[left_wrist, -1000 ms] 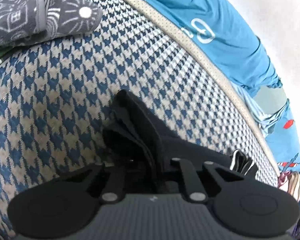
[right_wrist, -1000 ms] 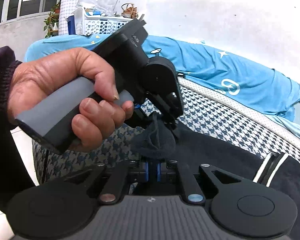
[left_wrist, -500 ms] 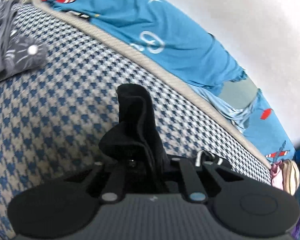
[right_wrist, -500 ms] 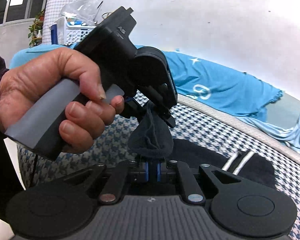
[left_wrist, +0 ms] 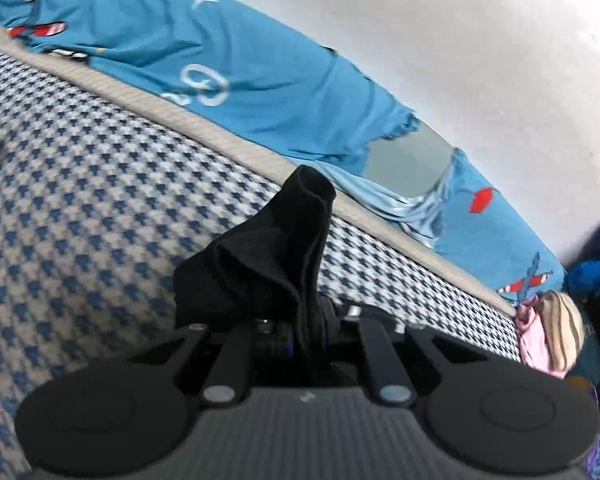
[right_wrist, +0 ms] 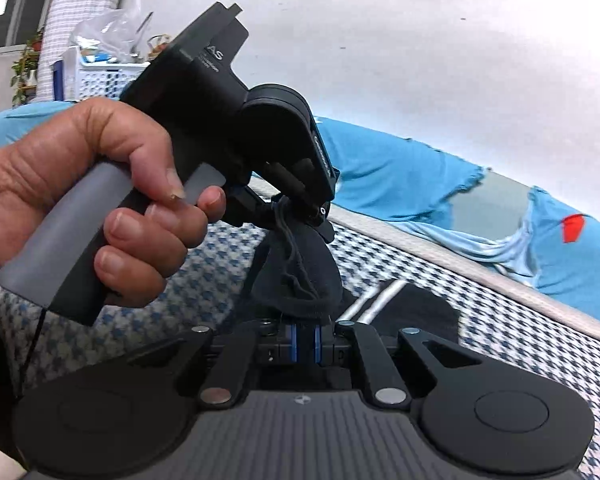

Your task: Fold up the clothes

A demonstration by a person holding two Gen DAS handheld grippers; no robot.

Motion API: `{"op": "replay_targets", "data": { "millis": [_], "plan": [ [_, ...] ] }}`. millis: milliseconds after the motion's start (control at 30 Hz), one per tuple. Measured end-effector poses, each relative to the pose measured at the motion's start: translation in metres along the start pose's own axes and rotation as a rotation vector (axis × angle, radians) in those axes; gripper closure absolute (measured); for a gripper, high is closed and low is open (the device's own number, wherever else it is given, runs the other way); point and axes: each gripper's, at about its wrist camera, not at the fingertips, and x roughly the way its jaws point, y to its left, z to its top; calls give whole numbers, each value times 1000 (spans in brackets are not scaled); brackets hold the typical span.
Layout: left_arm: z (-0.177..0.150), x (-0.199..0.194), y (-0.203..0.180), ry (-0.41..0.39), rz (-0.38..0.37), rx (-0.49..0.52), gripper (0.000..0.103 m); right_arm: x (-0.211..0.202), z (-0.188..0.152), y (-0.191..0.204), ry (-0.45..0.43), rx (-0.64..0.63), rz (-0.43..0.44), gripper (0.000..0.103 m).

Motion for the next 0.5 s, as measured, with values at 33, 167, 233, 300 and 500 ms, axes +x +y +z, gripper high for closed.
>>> {"op": "replay_targets", "data": {
  "millis": [33, 167, 233, 300, 500],
  "plan": [
    [-2, 3, -4, 4, -6, 10, 93, -1, -1, -5, 2, 7, -11, 95],
    [-11, 18, -16, 23, -30, 40, 93, -4, -7, -20, 15, 27, -46, 95],
    [-14, 24, -22, 32, -41, 56, 93, -5, -11, -26, 24, 32, -63, 95],
    [-17, 30, -28, 40, -51, 75, 93, -5, -14, -30, 33, 36, -77, 95],
    [-27, 52, -38, 70, -90, 90, 93, -3, -23, -41, 64, 58, -119, 95]
  ]
}}
